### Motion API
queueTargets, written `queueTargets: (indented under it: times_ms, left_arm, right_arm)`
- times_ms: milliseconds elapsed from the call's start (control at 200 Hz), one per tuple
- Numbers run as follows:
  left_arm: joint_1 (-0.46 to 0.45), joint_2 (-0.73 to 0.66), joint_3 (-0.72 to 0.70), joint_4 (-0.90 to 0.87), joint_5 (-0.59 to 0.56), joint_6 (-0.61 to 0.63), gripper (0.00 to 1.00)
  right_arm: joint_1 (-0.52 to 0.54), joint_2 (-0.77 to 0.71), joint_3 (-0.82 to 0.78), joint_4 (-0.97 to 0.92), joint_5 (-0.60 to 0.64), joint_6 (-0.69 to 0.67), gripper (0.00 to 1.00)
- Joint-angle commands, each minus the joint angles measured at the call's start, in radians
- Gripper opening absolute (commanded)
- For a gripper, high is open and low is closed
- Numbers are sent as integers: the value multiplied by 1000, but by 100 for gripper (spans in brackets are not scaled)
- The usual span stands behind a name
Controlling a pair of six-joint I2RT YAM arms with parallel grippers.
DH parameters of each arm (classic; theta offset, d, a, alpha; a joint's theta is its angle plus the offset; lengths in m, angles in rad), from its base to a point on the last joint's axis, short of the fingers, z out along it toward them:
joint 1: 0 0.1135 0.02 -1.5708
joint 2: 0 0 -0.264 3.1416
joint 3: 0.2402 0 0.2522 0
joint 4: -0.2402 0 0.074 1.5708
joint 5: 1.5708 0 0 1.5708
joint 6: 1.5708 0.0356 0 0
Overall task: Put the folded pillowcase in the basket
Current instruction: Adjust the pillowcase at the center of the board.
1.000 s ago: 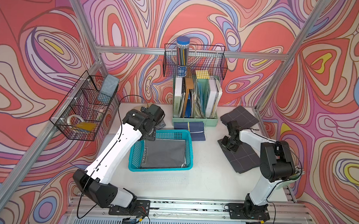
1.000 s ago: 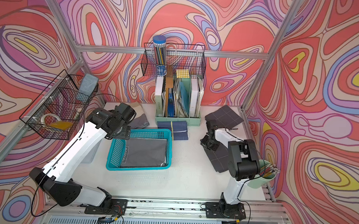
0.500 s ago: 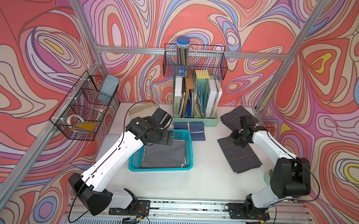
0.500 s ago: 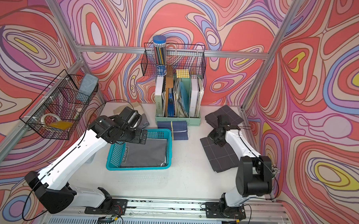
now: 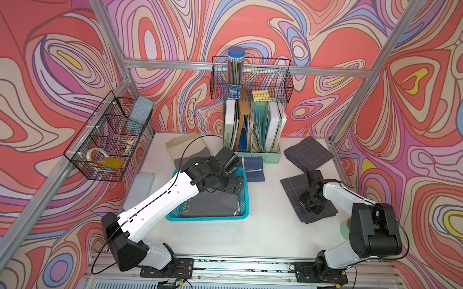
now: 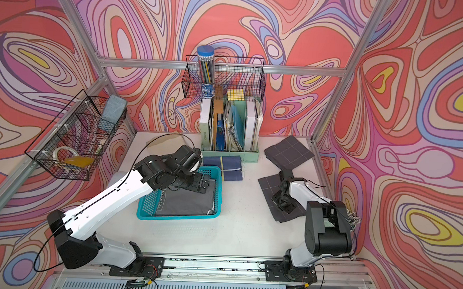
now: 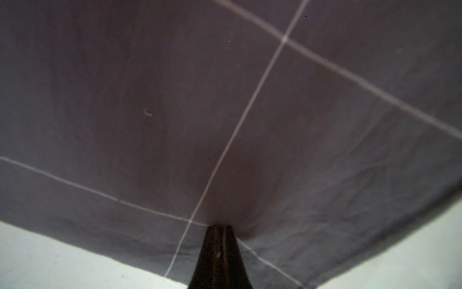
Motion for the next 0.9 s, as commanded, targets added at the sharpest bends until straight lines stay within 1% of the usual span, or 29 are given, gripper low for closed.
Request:
queueTargets:
  times_ms: [0, 85, 205, 265, 295, 340, 406, 471, 526, 556, 586, 666, 706, 746, 826, 896]
  left_arm:
    - [-5, -6, -13, 33, 6, -6, 99]
    - [-5, -2, -2, 25, 0, 2, 99]
    - [-5, 9, 15, 17, 4, 5, 99]
    - [-6, 14, 16, 22, 12, 2, 99]
    - [-7, 18, 16, 24, 17, -5, 99]
    - [-9, 23, 11, 30, 30, -12, 99]
    - [-18, 30, -1, 43, 37, -20, 99]
    - [-30, 43, -8, 45, 41, -21, 98]
    - [-42, 56, -14, 50, 37, -27, 98]
    - [-52, 64, -20, 62, 43, -28, 96]
    - [-63, 72, -25, 76, 46, -32, 96]
    - [-104, 105, -29, 114, 52, -44, 89]
    - [-128, 128, -23, 124, 43, -59, 87]
    - [-152, 151, -13, 133, 34, -71, 87]
    - [-203, 187, 1, 154, 6, -95, 86]
    - [-239, 201, -4, 187, -8, -119, 86]
  right_arm:
    - [66, 55, -18, 32, -66, 7, 0]
    - [196, 75, -25, 76, -146, 76, 0]
    - [383, 82, -31, 243, -300, 289, 0]
    - [432, 76, -37, 391, -362, 417, 0]
    - [439, 70, -31, 460, -383, 459, 0]
    - [440, 55, 12, 464, -363, 479, 0]
    - [439, 16, 116, 371, -293, 425, 0]
    - [438, -20, 232, 216, -174, 346, 0]
    - [435, -30, 307, 128, -79, 250, 0]
    - [426, -21, 344, 80, -20, 187, 0]
    - [412, 0, 375, 52, 14, 126, 0]
    - [336, 107, 443, -10, 0, -28, 0]
    - [304, 166, 482, -47, 7, -81, 0]
    - [277, 212, 504, -40, -4, -147, 0]
    - [244, 297, 536, -35, 58, -229, 0]
    - [222, 349, 566, -49, 29, -281, 0]
